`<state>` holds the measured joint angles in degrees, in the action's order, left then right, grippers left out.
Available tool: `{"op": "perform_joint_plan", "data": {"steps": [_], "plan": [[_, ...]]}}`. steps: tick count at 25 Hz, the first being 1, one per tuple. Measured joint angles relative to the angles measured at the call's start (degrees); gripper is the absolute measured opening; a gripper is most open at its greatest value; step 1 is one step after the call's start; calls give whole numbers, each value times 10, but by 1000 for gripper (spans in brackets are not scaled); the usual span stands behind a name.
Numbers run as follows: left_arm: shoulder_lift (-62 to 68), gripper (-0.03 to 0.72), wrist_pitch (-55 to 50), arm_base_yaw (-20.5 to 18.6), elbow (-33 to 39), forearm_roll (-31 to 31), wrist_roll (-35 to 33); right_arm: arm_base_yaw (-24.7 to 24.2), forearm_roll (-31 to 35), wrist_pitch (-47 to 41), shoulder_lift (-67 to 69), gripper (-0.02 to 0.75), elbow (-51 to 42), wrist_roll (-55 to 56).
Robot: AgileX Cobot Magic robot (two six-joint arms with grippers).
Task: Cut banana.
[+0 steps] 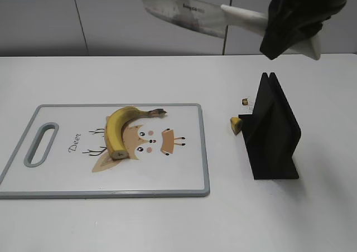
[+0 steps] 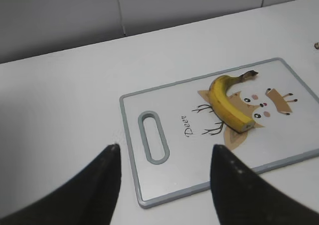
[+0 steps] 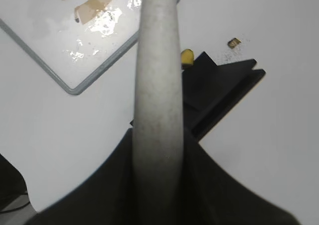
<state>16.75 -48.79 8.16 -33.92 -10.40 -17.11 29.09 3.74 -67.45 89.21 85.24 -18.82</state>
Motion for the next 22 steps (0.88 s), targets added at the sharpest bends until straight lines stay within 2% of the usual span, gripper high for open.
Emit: {"op": "perform_joint_plan", "data": {"steps": [8,15,17,22], "plan": [[162,553,63,0,-61,-48,-160,0,40,1,60,160,27,-208],[302,558,50,1,-150,-99,-318,0,90,30,100,160,28,-378],[347,558,22,10,-176,-107,-363,0,104,40,109,160,28,-411],[461,558,-13,59,-237,-110,-413,0,120,44,126,160,28,-475]]}}
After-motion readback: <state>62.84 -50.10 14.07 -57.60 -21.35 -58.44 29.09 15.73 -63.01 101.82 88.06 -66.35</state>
